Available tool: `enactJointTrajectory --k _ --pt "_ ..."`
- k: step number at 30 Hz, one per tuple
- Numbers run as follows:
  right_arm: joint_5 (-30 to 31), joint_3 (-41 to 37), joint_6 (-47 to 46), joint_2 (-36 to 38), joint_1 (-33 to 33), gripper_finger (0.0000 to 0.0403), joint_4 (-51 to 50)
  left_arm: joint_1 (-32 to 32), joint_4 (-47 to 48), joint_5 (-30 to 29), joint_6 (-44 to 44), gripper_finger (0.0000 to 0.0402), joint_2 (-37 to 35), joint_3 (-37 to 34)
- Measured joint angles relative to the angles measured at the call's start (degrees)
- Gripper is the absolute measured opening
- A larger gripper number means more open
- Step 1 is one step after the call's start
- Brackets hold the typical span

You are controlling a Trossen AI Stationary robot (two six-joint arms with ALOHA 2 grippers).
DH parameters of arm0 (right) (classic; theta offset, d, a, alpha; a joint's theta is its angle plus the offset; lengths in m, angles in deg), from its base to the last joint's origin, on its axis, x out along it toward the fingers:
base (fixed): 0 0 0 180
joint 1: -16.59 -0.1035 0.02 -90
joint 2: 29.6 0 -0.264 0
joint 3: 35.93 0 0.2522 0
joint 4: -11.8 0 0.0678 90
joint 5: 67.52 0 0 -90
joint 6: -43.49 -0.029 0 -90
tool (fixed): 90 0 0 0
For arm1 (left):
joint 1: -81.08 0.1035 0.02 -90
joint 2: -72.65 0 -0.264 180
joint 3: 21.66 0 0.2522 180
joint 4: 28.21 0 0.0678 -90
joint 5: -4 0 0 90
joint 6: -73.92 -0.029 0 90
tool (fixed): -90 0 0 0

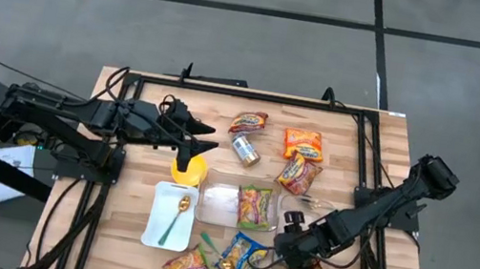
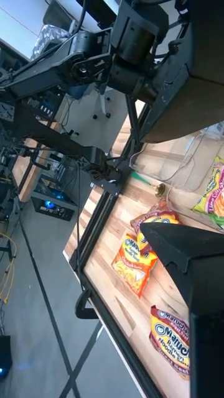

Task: Pick & Place Food Item
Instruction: Put the white seasoning bottle into the right transparent bin, then put the red noodle pack into the left transparent bin

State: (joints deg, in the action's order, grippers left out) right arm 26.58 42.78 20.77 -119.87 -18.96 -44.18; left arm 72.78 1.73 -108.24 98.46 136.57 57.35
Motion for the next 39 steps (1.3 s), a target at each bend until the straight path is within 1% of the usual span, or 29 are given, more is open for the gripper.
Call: enactJointTrajectory --k 5,7,9,12,17,21,25,27,29,34,39 --pt "0.2 0.0 -2.8 0.0 0.1 0.0288 0.1 0.0 0.0 0.0 0.0 0.0215 0.0 0.0" --pt "0.1 0.0 -2.9 0.0 0.0 0.0311 0.2 0.0 0.0 0.0 0.0 0.0213 0.0 0.0" --pt "0.1 0.0 -3.1 0.0 0.0 0.0326 0.5 -0.2 0.0 0.0 0.0 0.0212 0.0 0.0" --pt "0.1 0.0 -4.3 0.2 0.0 0.0334 0.4 -0.4 0.0 0.0 0.0 0.0212 0.0 0.0" --pt "0.2 0.0 -5.8 1.9 0.1 0.0331 0.0 -0.9 0.0 0.0 0.0 0.0210 0.0 0.0" --pt "1.3 0.0 -8.9 5.3 0.2 0.0327 -0.9 -0.9 0.0 0.0 -0.1 0.0209 0.0 0.0" --pt "4.0 0.0 -13.1 10.1 0.2 0.0326 -1.9 -0.9 0.0 0.0 -0.7 0.0208 0.0 0.0" --pt "5.8 0.0 -15.2 12.7 0.2 0.0326 -2.2 -0.9 0.0 0.0 -1.7 0.0208 0.0 0.0" --pt "9.1 0.0 -17.8 15.6 0.2 0.0326 -2.1 -1.3 0.0 0.0 -2.4 0.0208 0.0 0.0" --pt "20.5 0.0 -24.3 23.1 0.2 0.0326 -2.1 -2.1 -0.8 0.0 -3.6 0.0208 0.0 0.0" --pt "29.8 0.0 -26.8 29.6 0.2 0.0326 -1.4 -2.1 -0.8 0.0 -3.7 0.0208 0.0 0.0"
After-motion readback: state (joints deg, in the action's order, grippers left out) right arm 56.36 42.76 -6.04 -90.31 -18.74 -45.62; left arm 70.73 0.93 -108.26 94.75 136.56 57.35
